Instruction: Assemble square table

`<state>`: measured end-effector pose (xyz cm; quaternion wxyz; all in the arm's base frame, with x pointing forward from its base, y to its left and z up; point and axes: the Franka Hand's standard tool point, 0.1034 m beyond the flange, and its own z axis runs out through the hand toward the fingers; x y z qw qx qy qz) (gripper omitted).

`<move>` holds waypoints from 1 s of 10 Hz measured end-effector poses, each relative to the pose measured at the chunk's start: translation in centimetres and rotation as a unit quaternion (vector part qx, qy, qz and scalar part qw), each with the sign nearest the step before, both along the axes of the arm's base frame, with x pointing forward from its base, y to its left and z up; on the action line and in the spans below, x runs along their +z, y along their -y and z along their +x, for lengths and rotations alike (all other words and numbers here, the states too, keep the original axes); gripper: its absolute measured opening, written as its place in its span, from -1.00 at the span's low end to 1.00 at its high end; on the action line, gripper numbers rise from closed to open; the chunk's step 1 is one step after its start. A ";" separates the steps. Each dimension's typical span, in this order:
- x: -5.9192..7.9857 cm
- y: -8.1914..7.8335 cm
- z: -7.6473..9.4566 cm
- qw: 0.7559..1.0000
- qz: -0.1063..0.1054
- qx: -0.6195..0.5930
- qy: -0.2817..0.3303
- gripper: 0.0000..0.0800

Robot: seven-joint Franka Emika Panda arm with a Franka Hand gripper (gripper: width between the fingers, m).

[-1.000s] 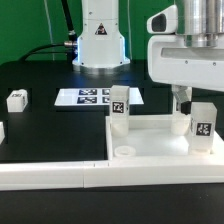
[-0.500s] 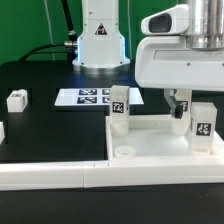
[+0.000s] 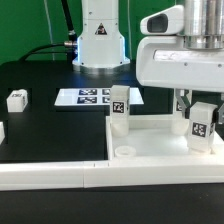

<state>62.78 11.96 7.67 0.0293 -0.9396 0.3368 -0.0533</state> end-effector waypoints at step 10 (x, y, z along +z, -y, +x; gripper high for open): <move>-0.4 -0.7 -0.1 0.886 0.089 -0.454 -0.015 -0.27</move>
Offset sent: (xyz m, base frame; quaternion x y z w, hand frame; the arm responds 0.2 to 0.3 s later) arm -0.0057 -0.0014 -0.0011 0.0234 -0.0401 0.4628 0.8852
